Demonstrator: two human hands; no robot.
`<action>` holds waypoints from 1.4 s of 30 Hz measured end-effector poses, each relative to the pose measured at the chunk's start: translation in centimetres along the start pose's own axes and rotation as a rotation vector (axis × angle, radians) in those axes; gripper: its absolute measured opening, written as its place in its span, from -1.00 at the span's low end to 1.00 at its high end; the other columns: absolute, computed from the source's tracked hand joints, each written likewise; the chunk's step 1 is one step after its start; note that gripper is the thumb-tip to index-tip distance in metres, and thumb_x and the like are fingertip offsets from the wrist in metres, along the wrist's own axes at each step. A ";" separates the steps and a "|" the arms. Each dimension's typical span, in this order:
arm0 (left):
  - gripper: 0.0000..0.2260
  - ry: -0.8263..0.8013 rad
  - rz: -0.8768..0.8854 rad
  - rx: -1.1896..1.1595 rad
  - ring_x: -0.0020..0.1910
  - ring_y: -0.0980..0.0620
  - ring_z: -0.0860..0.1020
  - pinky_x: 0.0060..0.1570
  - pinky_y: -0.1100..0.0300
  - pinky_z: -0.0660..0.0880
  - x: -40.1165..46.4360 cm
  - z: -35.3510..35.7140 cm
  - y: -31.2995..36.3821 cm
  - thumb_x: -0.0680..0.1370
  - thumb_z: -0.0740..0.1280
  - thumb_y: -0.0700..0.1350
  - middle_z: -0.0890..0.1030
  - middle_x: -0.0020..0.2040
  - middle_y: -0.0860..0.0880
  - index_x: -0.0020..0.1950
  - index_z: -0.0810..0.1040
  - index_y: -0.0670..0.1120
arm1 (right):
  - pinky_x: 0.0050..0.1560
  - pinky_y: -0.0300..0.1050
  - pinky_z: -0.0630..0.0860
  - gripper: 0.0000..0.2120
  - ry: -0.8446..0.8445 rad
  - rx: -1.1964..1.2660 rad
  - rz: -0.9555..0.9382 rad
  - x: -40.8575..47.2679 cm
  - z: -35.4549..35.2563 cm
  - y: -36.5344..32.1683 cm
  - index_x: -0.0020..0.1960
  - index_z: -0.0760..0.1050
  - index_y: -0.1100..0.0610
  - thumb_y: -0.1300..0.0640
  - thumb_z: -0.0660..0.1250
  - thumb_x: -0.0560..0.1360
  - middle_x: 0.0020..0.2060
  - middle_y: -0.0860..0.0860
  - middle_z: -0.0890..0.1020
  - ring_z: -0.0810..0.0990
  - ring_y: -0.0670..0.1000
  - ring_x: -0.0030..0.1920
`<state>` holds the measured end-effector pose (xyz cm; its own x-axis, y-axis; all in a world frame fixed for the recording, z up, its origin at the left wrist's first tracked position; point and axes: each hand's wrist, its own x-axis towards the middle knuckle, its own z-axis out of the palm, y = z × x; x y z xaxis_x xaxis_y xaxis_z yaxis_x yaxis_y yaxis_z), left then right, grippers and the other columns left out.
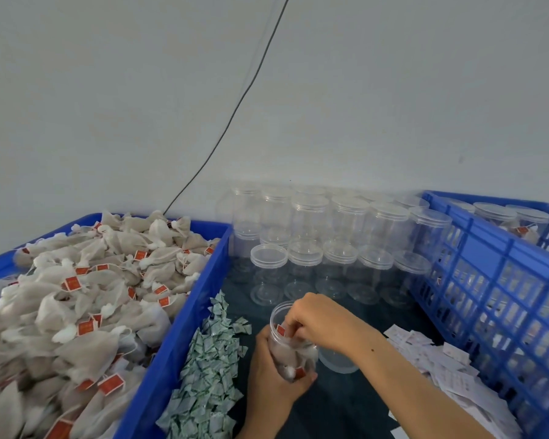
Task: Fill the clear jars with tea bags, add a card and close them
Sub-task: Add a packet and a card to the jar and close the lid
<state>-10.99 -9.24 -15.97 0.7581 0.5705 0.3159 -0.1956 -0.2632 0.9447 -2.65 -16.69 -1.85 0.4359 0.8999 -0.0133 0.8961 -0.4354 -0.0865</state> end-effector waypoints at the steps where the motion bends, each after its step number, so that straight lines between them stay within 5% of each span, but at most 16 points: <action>1: -0.21 -0.005 0.003 -0.001 0.10 0.16 0.57 0.04 0.19 0.56 0.0 0.0 0.0 0.13 0.60 -0.01 0.57 0.14 0.13 0.25 0.30 0.27 | -0.13 -0.24 0.38 -0.72 -0.063 0.026 -0.004 0.1 -0.2 0.1 0.03 0.68 0.07 0.33 0.31 0.45 -0.03 -0.02 0.69 0.62 0.01 -0.05; 4: -0.21 -0.007 0.011 -0.008 0.07 0.20 0.58 -0.06 0.37 0.50 -0.1 0.0 -0.1 0.14 0.61 -0.08 0.60 0.10 0.16 0.24 0.32 0.27 | -0.05 -0.06 0.55 -0.57 -0.238 0.051 -0.003 0.2 -0.7 0.4 0.10 0.66 0.03 0.42 0.21 0.45 0.04 -0.02 0.67 0.61 0.07 -0.02; 7: -0.19 -0.020 0.018 -0.009 0.09 0.19 0.57 -0.03 0.37 0.49 -0.1 0.0 0.0 0.15 0.62 -0.07 0.59 0.12 0.13 0.28 0.31 0.23 | -0.18 -0.17 0.53 -0.50 -0.235 0.085 -0.035 -0.1 -1.1 0.7 0.12 0.65 0.05 0.46 0.13 0.43 -0.08 -0.05 0.67 0.58 -0.03 -0.15; 10: -0.17 -0.016 0.025 -0.027 0.10 0.17 0.57 -0.01 0.36 0.50 0.0 -0.1 -0.1 0.14 0.64 -0.15 0.58 0.14 0.09 0.30 0.34 0.17 | 0.09 -0.25 0.55 -0.57 0.102 0.474 -0.001 -1.4 -0.9 1.9 0.08 0.66 0.07 0.44 0.14 0.52 -0.02 -0.10 0.70 0.64 -0.17 0.00; 12: -0.17 -0.022 0.028 -0.038 0.11 0.22 0.55 0.00 0.42 0.47 0.0 -0.1 -0.1 0.14 0.65 -0.22 0.57 0.17 0.10 0.29 0.35 0.14 | 0.07 -0.21 0.58 -0.60 0.431 0.750 0.051 -2.4 0.0 3.6 0.02 0.65 0.05 0.44 0.16 0.56 -0.08 -0.09 0.71 0.66 -0.13 -0.03; 14: -0.17 -0.021 0.029 -0.055 0.10 0.24 0.55 -0.01 0.44 0.46 0.1 0.0 0.0 0.13 0.65 -0.28 0.57 0.17 0.08 0.27 0.36 0.13 | 0.04 -0.17 0.59 -0.60 0.694 0.844 0.192 -3.1 1.9 5.2 -0.02 0.62 -0.01 0.44 0.19 0.55 -0.12 -0.07 0.70 0.66 -0.07 -0.03; 16: -0.18 -0.015 0.034 -0.060 0.09 0.23 0.57 -0.05 0.44 0.47 0.1 0.0 0.1 0.12 0.64 -0.31 0.59 0.15 0.04 0.25 0.38 0.13 | 0.11 -0.14 0.54 -0.64 0.773 0.862 0.363 -3.3 4.6 6.3 0.02 0.56 -0.05 0.41 0.27 0.52 -0.04 -0.06 0.65 0.61 -0.03 0.06; 18: -0.17 -0.009 0.053 -0.053 0.09 0.23 0.57 -0.05 0.45 0.47 0.1 0.0 0.2 0.12 0.64 -0.31 0.60 0.15 0.04 0.26 0.39 0.14 | 0.28 -0.02 0.43 -0.61 0.633 0.879 0.485 -3.6 7.7 6.9 0.22 0.44 -0.05 0.25 0.42 0.48 0.17 -0.01 0.53 0.48 0.00 0.24; 22: -0.13 -0.005 0.084 -0.023 0.16 0.20 0.55 0.07 0.36 0.47 0.0 -0.2 0.2 0.09 0.65 -0.21 0.59 0.18 0.07 0.29 0.38 0.17 | 0.44 -0.01 0.17 -0.03 0.359 0.654 0.571 -3.8 12.4 7.0 0.54 0.04 0.01 -0.10 0.54 0.32 0.45 0.02 0.21 0.18 0.07 0.45; 26: -0.12 -0.015 0.077 -0.023 0.19 0.09 0.55 0.20 0.14 0.50 0.1 -0.4 0.0 0.05 0.66 -0.18 0.56 0.22 0.00 0.32 0.40 0.06 | 0.41 -0.02 0.23 0.07 0.479 0.634 0.573 -4.0 13.2 6.3 0.53 -0.05 -0.03 -0.10 0.57 0.26 0.42 0.03 0.25 0.22 0.06 0.40; 30: -0.14 0.011 0.113 -0.012 0.16 0.14 0.54 0.12 0.29 0.49 0.3 -0.5 -0.2 0.04 0.66 -0.15 0.52 0.21 -0.01 0.30 0.42 0.05 | 0.24 -0.02 0.42 0.18 0.623 0.563 0.474 -4.5 10.1 6.2 0.50 -0.16 -0.26 -0.05 0.62 0.19 0.25 -0.06 0.33 0.38 -0.01 0.24; 33: -0.12 0.028 0.123 0.008 0.16 0.24 0.50 0.09 0.38 0.45 0.3 -0.9 -0.2 0.07 0.67 -0.14 0.48 0.19 0.09 0.31 0.40 0.17 | 0.18 -0.08 0.45 0.28 0.581 0.425 0.363 -4.8 6.6 6.0 0.43 -0.28 -0.44 -0.02 0.65 0.15 0.23 -0.11 0.33 0.41 -0.07 0.20; 37: -0.12 0.025 0.148 0.087 0.16 0.39 0.41 -0.01 0.57 0.38 0.1 -1.3 0.2 0.10 0.65 -0.03 0.43 0.20 0.18 0.32 0.32 0.30 | 0.19 -0.16 0.43 0.27 0.411 0.677 0.186 -5.6 3.0 6.2 0.42 -0.21 -0.49 -0.10 0.67 0.09 0.28 -0.14 0.36 0.44 -0.13 0.27; 42: -0.16 -0.011 0.162 0.195 0.14 0.35 0.43 0.00 0.48 0.40 0.0 -1.3 0.7 0.11 0.56 0.17 0.41 0.18 0.17 0.32 0.27 0.34 | 0.19 -0.18 0.53 0.01 0.300 0.886 0.060 -4.7 2.4 5.6 0.40 0.05 -0.45 -0.24 0.61 0.16 0.25 -0.16 0.38 0.49 -0.16 0.24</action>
<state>-11.92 -8.45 -15.15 0.7335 0.5005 0.4598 -0.1924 -0.4959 0.8468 0.13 -23.32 -4.62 0.5935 0.7786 0.2041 0.5344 -0.1916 -0.8232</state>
